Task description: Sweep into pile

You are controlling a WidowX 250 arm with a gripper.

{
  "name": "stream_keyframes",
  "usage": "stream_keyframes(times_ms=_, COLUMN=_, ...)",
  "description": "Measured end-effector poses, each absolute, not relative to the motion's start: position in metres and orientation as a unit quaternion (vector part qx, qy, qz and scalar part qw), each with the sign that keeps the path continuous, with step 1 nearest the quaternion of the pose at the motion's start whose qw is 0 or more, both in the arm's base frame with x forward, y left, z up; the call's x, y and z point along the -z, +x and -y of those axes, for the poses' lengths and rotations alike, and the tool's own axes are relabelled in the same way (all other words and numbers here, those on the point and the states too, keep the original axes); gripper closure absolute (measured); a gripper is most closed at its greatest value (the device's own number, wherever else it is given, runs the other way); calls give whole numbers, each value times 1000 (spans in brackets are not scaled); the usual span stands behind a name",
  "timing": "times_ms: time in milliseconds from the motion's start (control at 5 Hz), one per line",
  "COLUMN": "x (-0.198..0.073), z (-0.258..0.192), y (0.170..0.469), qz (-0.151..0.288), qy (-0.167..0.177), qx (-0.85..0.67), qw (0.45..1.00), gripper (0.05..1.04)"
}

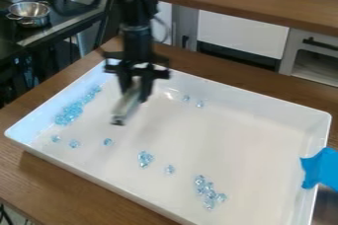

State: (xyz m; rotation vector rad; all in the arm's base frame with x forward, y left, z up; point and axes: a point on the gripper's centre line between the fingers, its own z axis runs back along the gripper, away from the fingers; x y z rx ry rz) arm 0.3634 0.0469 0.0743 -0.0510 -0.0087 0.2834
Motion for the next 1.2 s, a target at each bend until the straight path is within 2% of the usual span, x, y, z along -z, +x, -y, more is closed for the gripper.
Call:
stream_keyframes(times_ms=200, x=-83, z=-8, y=362, qz=-8, qy=-30, qx=-144, qw=989, gripper=699)
stream_keyframes(times_ms=400, x=-86, z=43, y=353, qz=-12, qy=-49, qx=-129, qw=990, gripper=699)
stream_keyframes(times_ms=800, x=-81, z=140, y=332, qz=14, qy=-33, qx=-103, qw=994, gripper=699)
stream_keyframes(times_ms=1200, x=-50, z=176, y=326, qz=18, qy=7, qx=-84, qw=996, gripper=699)
